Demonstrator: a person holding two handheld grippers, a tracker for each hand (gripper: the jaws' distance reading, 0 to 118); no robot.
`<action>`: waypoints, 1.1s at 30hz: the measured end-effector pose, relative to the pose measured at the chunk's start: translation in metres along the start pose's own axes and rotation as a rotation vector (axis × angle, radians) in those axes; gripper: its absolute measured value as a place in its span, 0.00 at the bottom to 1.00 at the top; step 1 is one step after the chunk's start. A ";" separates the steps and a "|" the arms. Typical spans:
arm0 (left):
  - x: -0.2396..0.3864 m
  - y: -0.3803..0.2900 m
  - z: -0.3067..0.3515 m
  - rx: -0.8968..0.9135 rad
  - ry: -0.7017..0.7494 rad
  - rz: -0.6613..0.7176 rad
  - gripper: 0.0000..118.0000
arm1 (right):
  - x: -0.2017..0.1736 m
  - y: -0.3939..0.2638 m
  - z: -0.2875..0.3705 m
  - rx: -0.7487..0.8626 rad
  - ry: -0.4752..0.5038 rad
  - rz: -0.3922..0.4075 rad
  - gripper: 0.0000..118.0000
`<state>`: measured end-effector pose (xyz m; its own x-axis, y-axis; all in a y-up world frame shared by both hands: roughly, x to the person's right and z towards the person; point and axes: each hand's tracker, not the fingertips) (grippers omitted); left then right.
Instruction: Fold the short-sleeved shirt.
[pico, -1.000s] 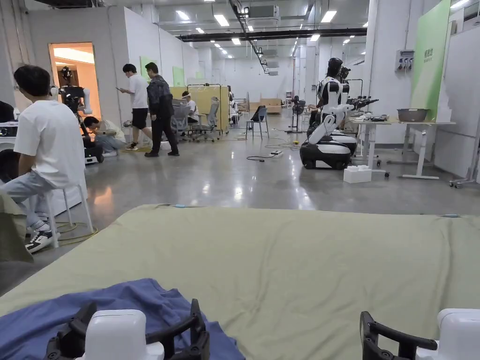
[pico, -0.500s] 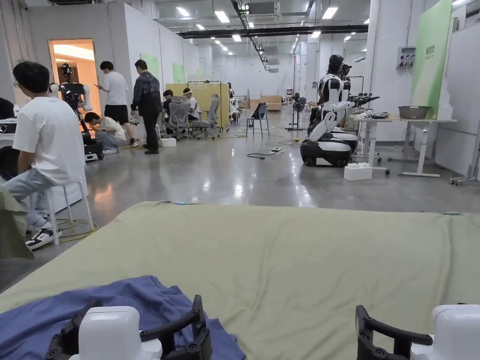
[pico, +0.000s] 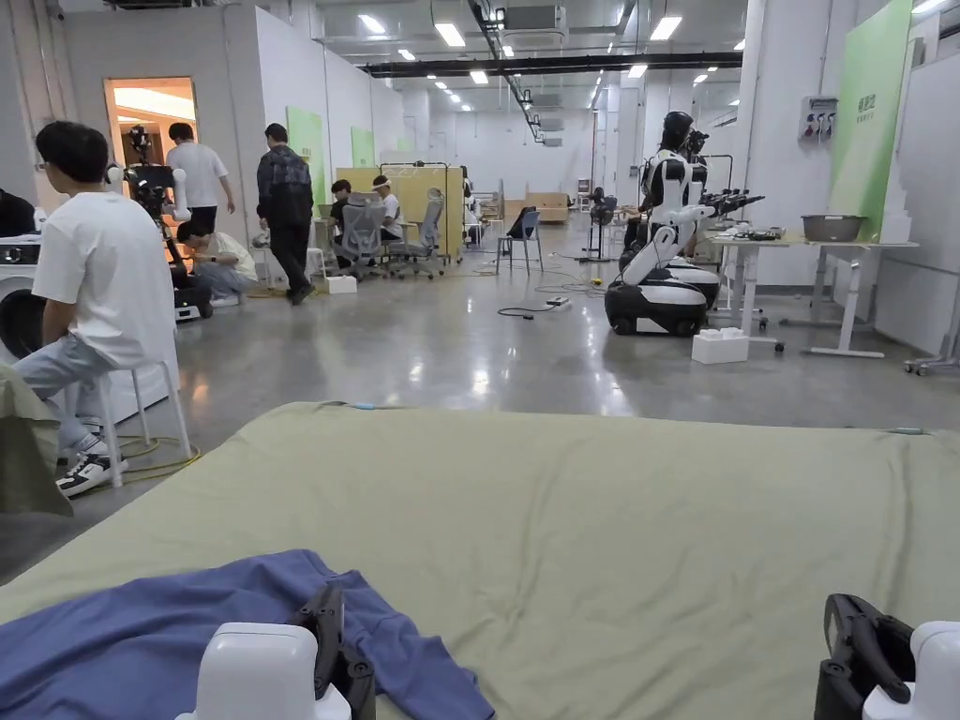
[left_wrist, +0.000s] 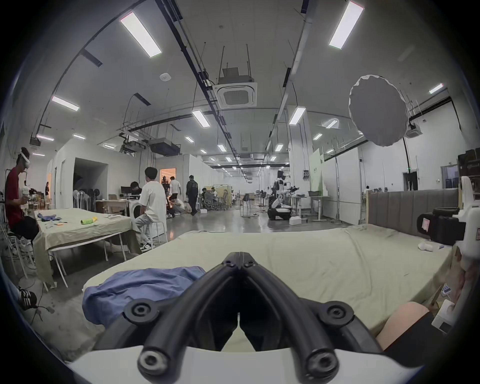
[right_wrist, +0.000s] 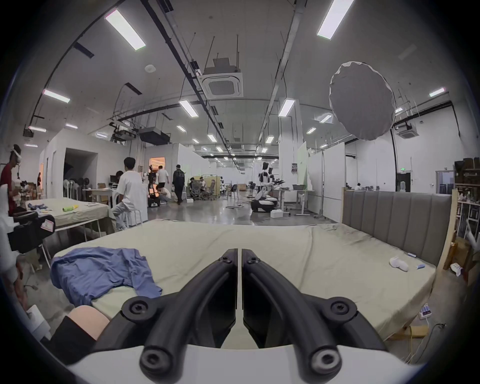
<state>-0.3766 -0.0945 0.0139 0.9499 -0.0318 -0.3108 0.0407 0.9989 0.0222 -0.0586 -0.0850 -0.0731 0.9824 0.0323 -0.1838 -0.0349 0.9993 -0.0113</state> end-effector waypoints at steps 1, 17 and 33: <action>0.000 0.000 0.001 0.000 -0.005 0.011 0.00 | 0.003 -0.001 0.000 -0.002 0.006 -0.008 0.05; 0.066 -0.053 -0.013 0.070 0.090 -1.443 0.00 | -0.085 -0.051 0.009 0.073 0.057 1.347 0.05; -0.018 -0.016 -0.009 -0.100 -0.035 0.149 0.00 | 0.027 -0.004 -0.017 -0.059 0.075 -0.181 0.05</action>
<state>-0.3972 -0.1092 0.0104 0.9533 0.1179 -0.2780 -0.1313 0.9909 -0.0299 -0.0347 -0.0887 -0.0951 0.9573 -0.1518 -0.2459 0.1284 0.9858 -0.1084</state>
